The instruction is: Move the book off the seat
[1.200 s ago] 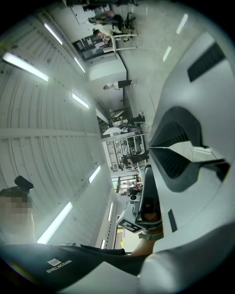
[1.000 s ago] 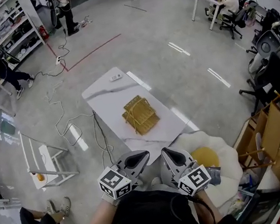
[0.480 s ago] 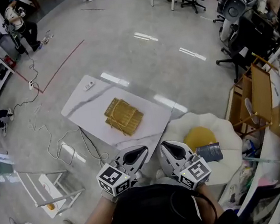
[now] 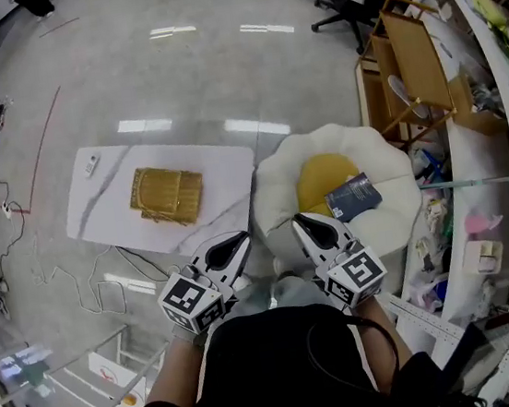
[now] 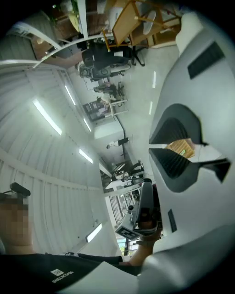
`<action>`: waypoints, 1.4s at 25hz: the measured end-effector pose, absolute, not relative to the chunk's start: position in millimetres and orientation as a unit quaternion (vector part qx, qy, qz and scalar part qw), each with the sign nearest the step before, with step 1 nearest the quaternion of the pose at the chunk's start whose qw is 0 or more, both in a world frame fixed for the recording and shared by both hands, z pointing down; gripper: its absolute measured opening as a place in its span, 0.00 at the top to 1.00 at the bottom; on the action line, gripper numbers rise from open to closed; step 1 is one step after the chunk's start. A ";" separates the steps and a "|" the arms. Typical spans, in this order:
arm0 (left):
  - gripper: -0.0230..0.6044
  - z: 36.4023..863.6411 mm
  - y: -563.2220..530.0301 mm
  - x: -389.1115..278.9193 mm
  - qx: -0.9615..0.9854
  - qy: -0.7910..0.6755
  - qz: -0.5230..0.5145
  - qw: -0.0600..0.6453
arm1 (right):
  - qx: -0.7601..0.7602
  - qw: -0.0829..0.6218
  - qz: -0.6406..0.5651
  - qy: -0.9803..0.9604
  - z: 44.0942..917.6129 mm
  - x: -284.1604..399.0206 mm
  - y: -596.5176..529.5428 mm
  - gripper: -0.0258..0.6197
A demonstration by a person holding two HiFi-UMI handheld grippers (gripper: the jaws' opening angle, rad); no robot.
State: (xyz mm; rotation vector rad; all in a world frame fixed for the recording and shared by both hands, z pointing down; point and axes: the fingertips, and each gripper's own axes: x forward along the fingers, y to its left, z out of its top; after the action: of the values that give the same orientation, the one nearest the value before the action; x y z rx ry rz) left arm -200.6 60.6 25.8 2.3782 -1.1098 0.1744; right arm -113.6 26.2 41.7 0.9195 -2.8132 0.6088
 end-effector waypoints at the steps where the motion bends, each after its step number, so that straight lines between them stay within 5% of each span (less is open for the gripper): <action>1: 0.95 31.1 57.4 -193.1 0.877 -0.400 0.067 0.257 | 0.316 0.065 0.206 -0.924 49.7 -102.7 25.2 0.93; 11: 0.95 102.4 42.1 -118.9 0.893 -0.329 0.121 0.284 | 0.396 0.146 0.231 -0.877 142.2 -7.7 37.8 0.92; 18: 0.95 165.1 33.7 -75.6 0.889 -0.303 0.144 0.311 | 0.427 0.184 0.273 -0.842 210.1 56.5 42.0 0.82; 35: 0.92 340.4 45.1 -0.9 0.874 -0.250 0.163 0.382 | 0.550 0.178 0.437 -0.689 403.3 196.0 8.3 0.61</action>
State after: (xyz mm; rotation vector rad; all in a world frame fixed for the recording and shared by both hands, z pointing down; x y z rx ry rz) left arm -0.9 45.1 340.4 2.2307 -0.6390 0.4170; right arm 196.0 8.3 403.3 1.5565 -1.9473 1.2368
